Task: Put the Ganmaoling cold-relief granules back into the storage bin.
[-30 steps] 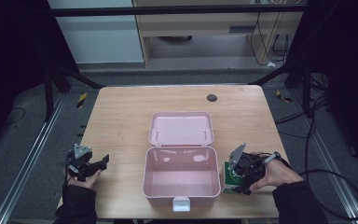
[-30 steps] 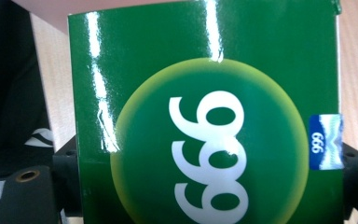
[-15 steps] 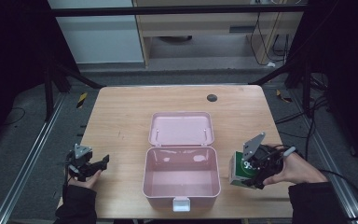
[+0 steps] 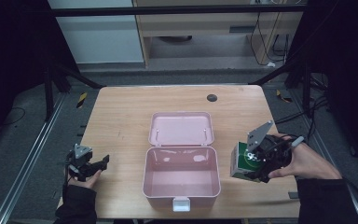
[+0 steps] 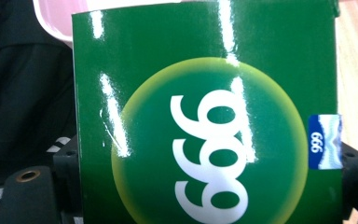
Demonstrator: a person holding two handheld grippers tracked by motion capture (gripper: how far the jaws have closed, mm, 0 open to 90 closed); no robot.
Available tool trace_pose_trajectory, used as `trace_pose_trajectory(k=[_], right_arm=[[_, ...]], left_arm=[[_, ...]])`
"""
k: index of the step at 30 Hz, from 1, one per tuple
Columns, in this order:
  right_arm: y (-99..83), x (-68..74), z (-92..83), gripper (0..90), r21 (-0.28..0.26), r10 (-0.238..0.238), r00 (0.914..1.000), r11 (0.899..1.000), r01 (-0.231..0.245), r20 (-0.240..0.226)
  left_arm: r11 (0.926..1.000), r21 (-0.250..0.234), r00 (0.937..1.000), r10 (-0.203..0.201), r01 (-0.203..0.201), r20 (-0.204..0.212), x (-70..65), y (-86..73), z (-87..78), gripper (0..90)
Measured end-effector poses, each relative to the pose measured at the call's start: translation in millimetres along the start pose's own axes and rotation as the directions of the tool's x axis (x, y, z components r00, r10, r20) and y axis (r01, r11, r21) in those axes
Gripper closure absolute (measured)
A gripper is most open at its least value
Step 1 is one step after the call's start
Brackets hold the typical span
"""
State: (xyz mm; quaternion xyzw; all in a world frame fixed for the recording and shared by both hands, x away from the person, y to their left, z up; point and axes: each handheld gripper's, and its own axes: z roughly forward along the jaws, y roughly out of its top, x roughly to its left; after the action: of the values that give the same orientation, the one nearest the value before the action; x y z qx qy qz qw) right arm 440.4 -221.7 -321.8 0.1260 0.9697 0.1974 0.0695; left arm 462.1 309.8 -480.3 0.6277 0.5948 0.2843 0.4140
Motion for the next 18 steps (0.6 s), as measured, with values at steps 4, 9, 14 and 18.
trace_pose_trajectory(k=[4, 9, 14, 18], right_arm=[[10.6, 1.0, -7.9, 15.8, 0.006, -0.013, 0.9999, 1.0, 0.013, 0.01], [26.2, 4.1, -15.8, 15.7, 0.003, -0.031, 0.9994, 1.0, 0.031, 0.015], [44.2, 5.7, -18.7, 15.7, -0.002, -0.057, 0.998, 0.998, 0.057, 0.029], [58.0, 9.2, -19.2, 15.7, -0.009, -0.077, 0.9965, 0.997, 0.078, 0.032]], left_arm=[[1.0, 0.0, 1.0, -0.002, 0.002, -0.001, 0.1, -0.3, 0.6, 28.4], [1.0, 0.0, 1.0, -0.004, 0.004, -0.001, 0.0, -0.4, 1.1, 28.4], [1.0, -0.001, 1.0, -0.004, 0.004, -0.002, -0.1, -0.4, 1.1, 28.5], [1.0, -0.001, 1.0, -0.005, 0.005, -0.003, 0.6, -0.4, 1.1, 28.5]])
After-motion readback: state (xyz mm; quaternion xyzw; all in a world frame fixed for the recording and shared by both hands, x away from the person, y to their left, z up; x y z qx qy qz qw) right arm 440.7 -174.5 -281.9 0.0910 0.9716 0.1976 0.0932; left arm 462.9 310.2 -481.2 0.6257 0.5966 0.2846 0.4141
